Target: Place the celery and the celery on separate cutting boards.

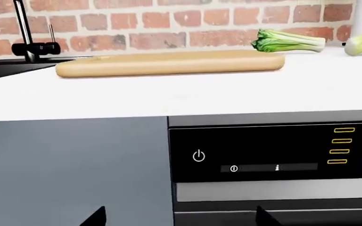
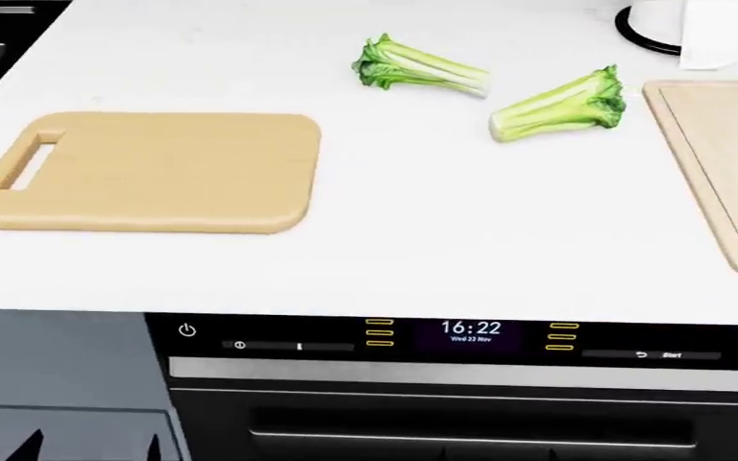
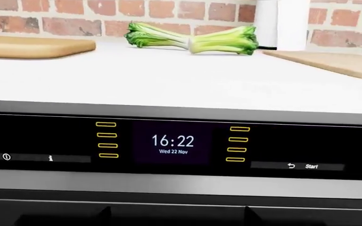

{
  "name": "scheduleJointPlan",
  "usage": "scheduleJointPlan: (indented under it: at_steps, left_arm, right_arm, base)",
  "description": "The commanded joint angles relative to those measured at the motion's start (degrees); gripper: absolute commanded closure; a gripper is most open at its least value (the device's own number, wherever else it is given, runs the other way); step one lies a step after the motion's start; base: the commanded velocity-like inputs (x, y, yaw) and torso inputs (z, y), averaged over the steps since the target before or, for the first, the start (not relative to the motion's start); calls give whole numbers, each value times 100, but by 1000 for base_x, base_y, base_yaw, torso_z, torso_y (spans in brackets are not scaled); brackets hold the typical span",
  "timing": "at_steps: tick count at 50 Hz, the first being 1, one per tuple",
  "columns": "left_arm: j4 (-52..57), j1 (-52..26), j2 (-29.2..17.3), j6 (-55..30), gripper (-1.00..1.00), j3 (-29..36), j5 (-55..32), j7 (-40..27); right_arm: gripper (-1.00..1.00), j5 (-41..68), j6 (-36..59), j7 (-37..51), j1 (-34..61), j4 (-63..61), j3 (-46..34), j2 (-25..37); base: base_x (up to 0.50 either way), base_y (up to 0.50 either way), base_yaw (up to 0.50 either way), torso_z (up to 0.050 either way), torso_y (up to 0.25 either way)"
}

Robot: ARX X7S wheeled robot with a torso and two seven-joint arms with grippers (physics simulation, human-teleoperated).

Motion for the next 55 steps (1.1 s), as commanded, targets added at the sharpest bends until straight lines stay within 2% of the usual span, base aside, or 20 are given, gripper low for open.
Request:
scheduleJointPlan:
  at_steps: [1, 16, 20, 55]
  left_arm:
    - [8, 31, -56, 124, -100, 23, -245, 7]
    - [39, 21, -127, 85, -100, 105, -390, -34]
    - [32, 73, -159, 441, -100, 122, -281, -88]
    - [10, 50, -313, 449, -100, 316, -381, -174]
  right_arm:
    - [-100, 56, -8, 96, 10, 4, -71, 68]
    - [-100, 106, -44, 195, 5, -20, -162, 135]
    - [-100, 101, -33, 211, 9, -26, -201, 159]
    - [-100, 164, -20, 413, 45, -24, -355, 292]
  base:
    - [0, -500, 0, 0, 0]
    - [0, -441, 0, 0, 0]
    - [0, 0, 0, 8, 0]
    - [0, 0, 0, 50, 0]
